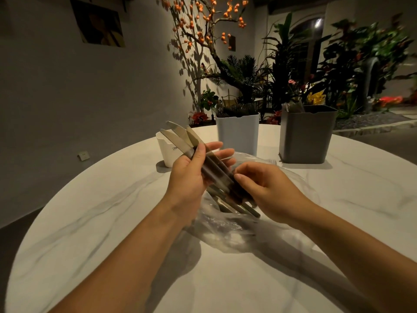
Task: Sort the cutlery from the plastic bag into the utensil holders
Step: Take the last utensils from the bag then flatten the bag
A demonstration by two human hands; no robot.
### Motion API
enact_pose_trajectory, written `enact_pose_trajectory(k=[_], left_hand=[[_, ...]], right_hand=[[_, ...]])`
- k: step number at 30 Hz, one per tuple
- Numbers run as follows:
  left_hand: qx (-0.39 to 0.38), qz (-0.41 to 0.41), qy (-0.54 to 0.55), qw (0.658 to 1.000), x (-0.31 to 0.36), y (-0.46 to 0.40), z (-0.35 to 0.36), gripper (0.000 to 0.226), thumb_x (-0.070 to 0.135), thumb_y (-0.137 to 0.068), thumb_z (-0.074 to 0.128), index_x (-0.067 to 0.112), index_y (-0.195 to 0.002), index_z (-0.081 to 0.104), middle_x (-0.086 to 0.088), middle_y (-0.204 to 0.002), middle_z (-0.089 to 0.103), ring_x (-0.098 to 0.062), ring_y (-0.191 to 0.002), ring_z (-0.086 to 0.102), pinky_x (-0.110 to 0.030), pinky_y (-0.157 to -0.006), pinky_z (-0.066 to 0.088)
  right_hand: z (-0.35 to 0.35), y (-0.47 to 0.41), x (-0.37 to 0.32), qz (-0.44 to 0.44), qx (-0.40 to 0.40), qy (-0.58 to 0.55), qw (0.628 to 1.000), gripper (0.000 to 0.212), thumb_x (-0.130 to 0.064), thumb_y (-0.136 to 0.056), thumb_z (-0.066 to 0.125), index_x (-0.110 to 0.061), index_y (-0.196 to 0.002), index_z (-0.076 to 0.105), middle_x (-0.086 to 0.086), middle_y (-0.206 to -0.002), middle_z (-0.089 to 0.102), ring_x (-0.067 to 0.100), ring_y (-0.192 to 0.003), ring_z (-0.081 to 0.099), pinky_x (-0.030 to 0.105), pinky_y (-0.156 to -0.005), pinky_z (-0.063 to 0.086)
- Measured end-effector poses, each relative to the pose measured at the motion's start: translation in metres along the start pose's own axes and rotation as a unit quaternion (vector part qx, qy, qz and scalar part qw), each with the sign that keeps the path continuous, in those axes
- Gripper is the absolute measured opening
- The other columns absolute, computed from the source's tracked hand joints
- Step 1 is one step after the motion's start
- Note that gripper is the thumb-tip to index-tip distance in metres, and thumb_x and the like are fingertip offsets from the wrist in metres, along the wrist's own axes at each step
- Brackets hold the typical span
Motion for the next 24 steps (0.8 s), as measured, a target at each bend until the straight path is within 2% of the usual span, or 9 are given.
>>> enact_pose_trajectory(k=[3,9,12,15,18,19,21,22,24], left_hand=[[0.012,-0.005,-0.007,1.000,0.001,0.000,0.001,0.040,0.032,-0.108,0.032,0.010,-0.124,0.061,-0.006,-0.112,0.075,-0.024,-0.103,0.073,-0.041,-0.094,0.057],[-0.015,-0.033,0.007,0.999,0.000,0.003,0.004,0.039,0.030,-0.108,0.032,0.012,-0.123,0.064,-0.005,-0.113,0.075,-0.019,-0.109,0.071,-0.037,-0.097,0.053],[-0.034,-0.058,0.019,0.998,-0.006,0.008,0.010,0.034,0.029,-0.107,0.037,0.017,-0.110,0.069,-0.005,-0.107,0.076,-0.018,-0.105,0.072,-0.035,-0.091,0.054],[-0.033,-0.059,-0.003,0.998,-0.009,0.008,0.011,0.038,0.029,-0.106,0.041,0.023,-0.090,0.074,-0.002,-0.100,0.077,-0.016,-0.102,0.072,-0.033,-0.091,0.053],[-0.055,-0.052,-0.019,0.997,-0.007,0.007,0.014,0.036,0.028,-0.107,0.039,0.012,-0.090,0.066,-0.005,-0.083,0.069,-0.019,-0.084,0.070,-0.031,-0.082,0.057],[-0.063,-0.057,-0.032,0.996,-0.006,0.008,0.016,0.035,0.029,-0.108,0.038,0.011,-0.091,0.062,-0.003,-0.074,0.062,-0.017,-0.073,0.064,-0.030,-0.075,0.055],[-0.069,-0.069,-0.067,0.993,-0.005,0.010,0.023,0.033,0.031,-0.108,0.037,0.012,-0.090,0.057,0.000,-0.066,0.050,-0.012,-0.061,0.049,-0.026,-0.064,0.048],[-0.067,-0.071,-0.082,0.992,-0.004,0.010,0.027,0.031,0.032,-0.107,0.037,0.013,-0.090,0.055,0.000,-0.068,0.048,-0.012,-0.061,0.045,-0.024,-0.061,0.045],[-0.045,-0.067,-0.119,0.990,-0.003,0.013,0.037,0.026,0.031,-0.107,0.037,0.020,-0.093,0.056,-0.004,-0.076,0.051,-0.014,-0.067,0.046,-0.026,-0.064,0.046]], right_hand=[[0.001,-0.001,0.000,-0.004,0.023,0.004,1.000,0.014,-0.020,-0.098,0.055,-0.022,-0.105,0.068,-0.007,-0.095,0.072,0.009,-0.087,0.071,0.018,-0.074,0.058],[0.005,0.000,0.003,-0.011,0.043,-0.008,0.999,0.016,-0.022,-0.096,0.058,-0.023,-0.107,0.070,-0.007,-0.095,0.073,0.010,-0.088,0.072,0.031,-0.083,0.061],[0.009,0.005,0.001,-0.057,0.051,0.082,0.994,0.019,-0.029,-0.093,0.063,-0.030,-0.110,0.071,-0.017,-0.103,0.071,0.005,-0.092,0.070,0.026,-0.084,0.060],[0.007,0.009,-0.010,-0.139,0.131,0.189,0.963,0.020,-0.034,-0.093,0.063,-0.028,-0.111,0.070,-0.017,-0.094,0.069,0.004,-0.080,0.068,0.020,-0.078,0.060],[-0.002,0.001,-0.026,-0.161,0.216,0.179,0.946,0.020,-0.037,-0.094,0.054,-0.023,-0.108,0.058,-0.012,-0.094,0.061,0.003,-0.083,0.061,0.017,-0.073,0.054],[-0.004,-0.004,-0.030,-0.149,0.204,0.158,0.955,0.025,-0.037,-0.097,0.051,-0.023,-0.118,0.054,-0.013,-0.101,0.059,0.001,-0.090,0.058,0.017,-0.078,0.052],[-0.007,-0.012,-0.037,-0.107,0.118,0.074,0.984,0.037,-0.034,-0.102,0.048,-0.023,-0.138,0.045,-0.015,-0.112,0.057,-0.002,-0.103,0.056,0.018,-0.088,0.049],[-0.006,-0.014,-0.040,-0.093,0.077,0.027,0.992,0.041,-0.031,-0.103,0.047,-0.023,-0.143,0.042,-0.016,-0.114,0.058,0.000,-0.107,0.057,0.020,-0.091,0.049],[-0.004,-0.015,-0.044,-0.094,0.056,0.018,0.994,0.043,-0.029,-0.101,0.050,-0.022,-0.143,0.044,-0.017,-0.112,0.059,0.003,-0.109,0.059,0.018,-0.090,0.050]])
Point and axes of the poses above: each hand's wrist, its own y-axis away from the middle knuckle, its own z-axis out of the palm, x = y × z, the point moved 1 cm from there along -y, towards the middle knuckle
